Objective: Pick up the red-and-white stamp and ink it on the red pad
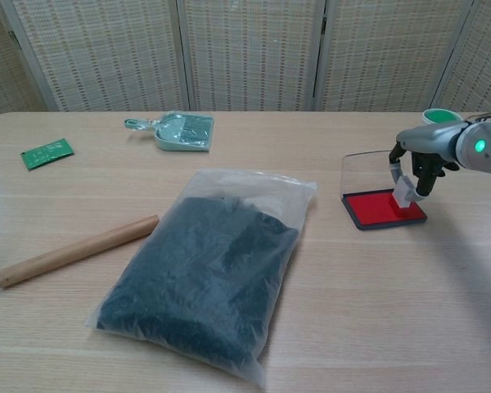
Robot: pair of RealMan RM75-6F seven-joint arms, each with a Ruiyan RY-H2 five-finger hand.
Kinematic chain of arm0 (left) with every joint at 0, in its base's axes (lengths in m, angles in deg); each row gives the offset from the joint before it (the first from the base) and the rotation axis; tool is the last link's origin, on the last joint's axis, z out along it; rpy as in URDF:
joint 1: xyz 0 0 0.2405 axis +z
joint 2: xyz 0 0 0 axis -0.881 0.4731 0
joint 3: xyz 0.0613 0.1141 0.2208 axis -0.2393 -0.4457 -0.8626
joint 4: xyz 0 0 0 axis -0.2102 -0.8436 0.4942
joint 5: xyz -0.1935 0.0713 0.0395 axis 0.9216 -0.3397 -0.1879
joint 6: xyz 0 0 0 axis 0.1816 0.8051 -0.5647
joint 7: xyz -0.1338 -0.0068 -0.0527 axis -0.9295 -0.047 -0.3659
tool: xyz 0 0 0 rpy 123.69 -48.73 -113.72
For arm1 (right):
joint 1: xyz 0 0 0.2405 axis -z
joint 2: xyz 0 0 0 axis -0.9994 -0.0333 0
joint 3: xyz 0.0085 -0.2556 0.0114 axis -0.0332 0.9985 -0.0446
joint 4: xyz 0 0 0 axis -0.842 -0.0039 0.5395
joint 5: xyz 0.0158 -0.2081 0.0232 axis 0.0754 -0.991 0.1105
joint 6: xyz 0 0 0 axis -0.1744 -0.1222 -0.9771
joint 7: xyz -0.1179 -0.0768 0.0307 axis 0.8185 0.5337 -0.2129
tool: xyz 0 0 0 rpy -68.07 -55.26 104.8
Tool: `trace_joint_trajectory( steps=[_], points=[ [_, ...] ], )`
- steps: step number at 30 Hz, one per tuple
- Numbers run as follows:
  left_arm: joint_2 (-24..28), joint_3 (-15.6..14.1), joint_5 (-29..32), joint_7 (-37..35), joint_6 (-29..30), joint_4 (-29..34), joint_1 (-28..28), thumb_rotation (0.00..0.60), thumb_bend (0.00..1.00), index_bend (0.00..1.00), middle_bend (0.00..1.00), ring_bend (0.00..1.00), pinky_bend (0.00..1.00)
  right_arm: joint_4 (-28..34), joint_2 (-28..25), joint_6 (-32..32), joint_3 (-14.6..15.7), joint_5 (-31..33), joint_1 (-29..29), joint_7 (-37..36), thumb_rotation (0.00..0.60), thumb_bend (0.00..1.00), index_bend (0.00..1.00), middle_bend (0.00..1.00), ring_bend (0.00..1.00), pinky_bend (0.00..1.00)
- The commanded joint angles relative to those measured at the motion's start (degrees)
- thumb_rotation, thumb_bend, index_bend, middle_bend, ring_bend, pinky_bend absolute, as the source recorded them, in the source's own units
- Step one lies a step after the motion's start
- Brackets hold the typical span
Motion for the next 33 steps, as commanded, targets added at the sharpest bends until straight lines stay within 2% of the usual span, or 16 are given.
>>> trace_joint_trajectory(
  steps=[1,7,12,15,25,29,33],
  points=[
    [0.01,0.0,-0.05,-0.02,0.02,0.0,0.0,0.6,0.07,0.06,0.0,0.04,0.27,-0.32,0.25,-0.15,0.15,0.09,-0.06,0.01,0.6,0.34,0.87,0.95,0.77,0.78],
    [-0.04,0.01,-0.2,0.0,0.14,-0.05,0.05,0.6,0.07,0.06,0.0,0.04,0.27,-0.8,0.63,-0.05,0.46,0.2,-0.14,0.19,0.6,0.34,0.87,0.95,0.77,0.78],
    [-0.16,0.02,-0.25,0.31,0.2,-0.06,0.1,0.6,0.07,0.06,0.0,0.04,0.27,1.18,-0.45,1.01,0.13,-0.49,0.13,-0.39,0.6,0.34,0.87,0.95,0.77,0.78],
    [-0.24,0.05,-0.2,0.62,0.21,-0.11,0.12,0.6,0.07,0.06,0.0,0.04,0.27,4.75,-2.57,2.71,-0.1,-1.33,0.58,-0.79,0.6,0.34,0.87,0.95,0.78,0.78],
    [-0.98,0.35,0.66,2.64,-0.23,-0.07,0.11,0.6,0.07,0.06,0.0,0.04,0.27,25.77,-13.78,12.86,1.07,-6.73,3.49,0.15,0.6,0.33,0.87,0.93,0.77,0.78],
    [-1.05,0.3,0.28,3.16,0.39,0.19,0.37,0.6,0.07,0.06,0.0,0.04,0.27,29.66,-15.25,14.35,2.61,-8.7,4.44,1.0,0.6,0.33,0.87,0.93,0.77,0.78],
    [-1.09,0.08,-0.08,3.52,0.47,0.31,0.46,0.6,0.07,0.06,0.0,0.04,0.27,30.26,-14.66,14.74,3.94,-9.91,5.16,1.55,0.6,0.32,0.87,0.91,0.77,0.78]
  ],
)
